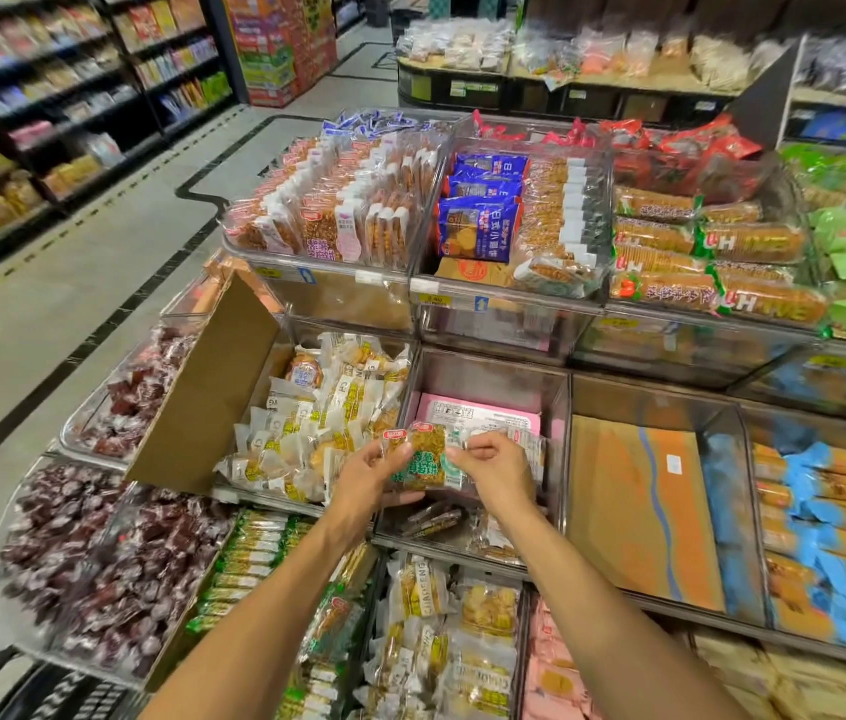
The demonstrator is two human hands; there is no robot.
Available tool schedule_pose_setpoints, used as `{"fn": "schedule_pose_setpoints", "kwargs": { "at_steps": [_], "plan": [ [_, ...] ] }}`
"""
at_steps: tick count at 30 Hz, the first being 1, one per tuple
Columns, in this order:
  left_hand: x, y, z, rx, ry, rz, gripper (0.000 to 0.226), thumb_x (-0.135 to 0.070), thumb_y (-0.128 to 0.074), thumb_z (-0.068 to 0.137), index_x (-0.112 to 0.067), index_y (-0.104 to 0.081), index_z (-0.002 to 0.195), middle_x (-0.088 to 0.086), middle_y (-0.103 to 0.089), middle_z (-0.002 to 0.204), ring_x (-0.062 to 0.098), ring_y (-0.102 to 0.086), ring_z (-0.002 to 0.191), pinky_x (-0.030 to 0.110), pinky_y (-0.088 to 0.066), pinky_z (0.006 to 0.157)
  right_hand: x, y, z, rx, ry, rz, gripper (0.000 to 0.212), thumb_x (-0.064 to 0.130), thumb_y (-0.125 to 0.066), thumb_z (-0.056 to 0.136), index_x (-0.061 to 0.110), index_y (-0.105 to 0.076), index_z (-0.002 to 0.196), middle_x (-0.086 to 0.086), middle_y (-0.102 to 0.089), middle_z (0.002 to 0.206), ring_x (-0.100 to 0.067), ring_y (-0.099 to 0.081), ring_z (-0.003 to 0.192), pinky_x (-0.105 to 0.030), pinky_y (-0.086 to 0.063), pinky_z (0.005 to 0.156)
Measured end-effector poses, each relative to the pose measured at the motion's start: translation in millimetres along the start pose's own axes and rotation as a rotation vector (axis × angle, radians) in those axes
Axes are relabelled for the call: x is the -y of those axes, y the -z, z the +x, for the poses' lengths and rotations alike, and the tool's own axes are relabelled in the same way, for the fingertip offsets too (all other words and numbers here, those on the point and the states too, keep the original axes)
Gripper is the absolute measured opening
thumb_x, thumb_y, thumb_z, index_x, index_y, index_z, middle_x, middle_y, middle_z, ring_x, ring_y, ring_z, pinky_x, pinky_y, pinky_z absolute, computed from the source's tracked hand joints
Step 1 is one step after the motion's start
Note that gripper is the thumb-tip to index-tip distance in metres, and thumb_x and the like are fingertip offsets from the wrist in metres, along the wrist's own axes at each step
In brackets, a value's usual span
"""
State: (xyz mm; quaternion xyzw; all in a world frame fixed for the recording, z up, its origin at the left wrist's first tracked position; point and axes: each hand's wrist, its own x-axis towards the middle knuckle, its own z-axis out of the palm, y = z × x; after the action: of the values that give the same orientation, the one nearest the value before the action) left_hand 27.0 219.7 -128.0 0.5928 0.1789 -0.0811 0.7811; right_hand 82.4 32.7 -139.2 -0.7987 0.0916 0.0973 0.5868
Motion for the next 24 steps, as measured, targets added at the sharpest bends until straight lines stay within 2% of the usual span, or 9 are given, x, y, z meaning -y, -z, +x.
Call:
{"fn": "schedule_pose_setpoints", "kwargs": {
  "at_steps": [3, 8, 10, 12, 13, 16, 18, 21, 24],
  "plan": [
    [0.3, 1.7, 0.2, 0.021, 0.001, 0.010, 0.045, -0.026, -0.077, 0.092, -0.007, -0.064, 0.130, 0.013, -0.076, 0.119, 0.034, -0.074, 0.108, 0.050, -0.063, 0.088, 7.0, -6.3, -0.1, 0.065, 0.035, 0.063, 0.017, 0.026, -0.088, 0.084, 0.022, -0.075, 0.094, 0.001, -0.077, 0.091, -0.016, -0.073, 0.086, -0.034, -0.062, 0.078],
    [5.6, 7.6, 2.5, 0.030, 0.020, -0.104, 0.036, -0.021, -0.072, 0.094, 0.000, -0.063, 0.123, 0.020, -0.074, 0.122, 0.039, -0.073, 0.110, 0.048, -0.064, 0.086, 2.2, 1.8, 1.8, 0.011, 0.024, 0.120, 0.011, 0.015, -0.062, 0.104, 0.016, -0.073, 0.102, -0.003, -0.079, 0.087, -0.020, -0.075, 0.078, -0.039, -0.065, 0.075],
    [7.2, 8.1, 1.8, 0.025, 0.003, -0.144, 0.025, -0.018, -0.066, 0.100, 0.001, -0.063, 0.116, 0.018, -0.075, 0.119, 0.038, -0.073, 0.110, 0.046, -0.065, 0.084, -10.3, 5.2, 1.7, 0.095, 0.172, -0.205, 0.013, 0.011, -0.062, 0.103, 0.020, -0.072, 0.106, 0.011, -0.076, 0.093, -0.011, -0.073, 0.082, -0.027, -0.062, 0.075],
    [8.2, 7.3, 1.1, 0.002, 0.004, -0.205, 0.024, -0.016, -0.062, 0.102, 0.002, -0.064, 0.118, 0.019, -0.074, 0.120, 0.038, -0.072, 0.112, 0.044, -0.065, 0.081, -20.5, -1.1, -3.4, 0.332, 0.301, -0.627, 0.019, 0.010, -0.066, 0.100, 0.017, -0.072, 0.116, 0.014, -0.068, 0.107, -0.007, -0.069, 0.086, -0.016, -0.053, 0.072],
    [8.9, 6.7, 1.3, -0.015, 0.007, -0.244, 0.027, -0.015, -0.061, 0.103, 0.004, -0.063, 0.121, 0.021, -0.073, 0.121, 0.039, -0.071, 0.113, 0.043, -0.066, 0.080, -24.5, -6.1, -3.7, 0.418, 0.355, -0.782, 0.024, 0.011, -0.069, 0.098, 0.019, -0.071, 0.121, 0.010, -0.068, 0.109, -0.010, -0.068, 0.088, -0.016, -0.052, 0.073],
    [8.0, 4.4, 0.9, -0.083, 0.028, -0.335, 0.029, -0.014, -0.059, 0.104, 0.004, -0.062, 0.126, 0.025, -0.071, 0.125, 0.040, -0.072, 0.110, 0.043, -0.066, 0.076, -35.3, -22.8, 1.9, 0.529, 0.625, -1.117, 0.043, 0.009, -0.070, 0.091, 0.033, -0.069, 0.127, 0.003, -0.071, 0.120, -0.019, -0.070, 0.101, -0.035, -0.060, 0.089],
    [7.4, 3.7, 0.5, -0.092, 0.035, -0.345, 0.029, -0.014, -0.058, 0.104, 0.004, -0.062, 0.126, 0.026, -0.071, 0.124, 0.040, -0.072, 0.108, 0.043, -0.066, 0.074, -40.7, -30.4, 7.0, 0.583, 0.751, -1.280, 0.051, 0.001, -0.068, 0.087, 0.031, -0.068, 0.128, 0.000, -0.070, 0.123, -0.023, -0.069, 0.106, -0.039, -0.061, 0.090],
    [6.7, 3.1, 0.3, -0.079, 0.039, -0.341, 0.027, -0.014, -0.058, 0.104, 0.001, -0.062, 0.125, 0.025, -0.072, 0.122, 0.040, -0.073, 0.108, 0.043, -0.066, 0.075, -37.2, -40.1, 10.2, 0.649, 0.811, -1.520, 0.036, -0.001, -0.066, 0.089, 0.015, -0.068, 0.121, -0.006, -0.072, 0.117, -0.027, -0.068, 0.106, -0.040, -0.060, 0.090],
    [7.8, 3.0, -0.1, -0.082, 0.023, -0.346, 0.022, -0.012, -0.058, 0.104, 0.000, -0.065, 0.121, 0.024, -0.073, 0.122, 0.039, -0.073, 0.108, 0.044, -0.066, 0.074, -27.7, -47.1, 12.4, 0.689, 0.776, -1.571, 0.026, 0.002, -0.063, 0.093, 0.010, -0.068, 0.117, -0.009, -0.072, 0.116, -0.031, -0.071, 0.103, -0.042, -0.061, 0.090]
  ]
}}
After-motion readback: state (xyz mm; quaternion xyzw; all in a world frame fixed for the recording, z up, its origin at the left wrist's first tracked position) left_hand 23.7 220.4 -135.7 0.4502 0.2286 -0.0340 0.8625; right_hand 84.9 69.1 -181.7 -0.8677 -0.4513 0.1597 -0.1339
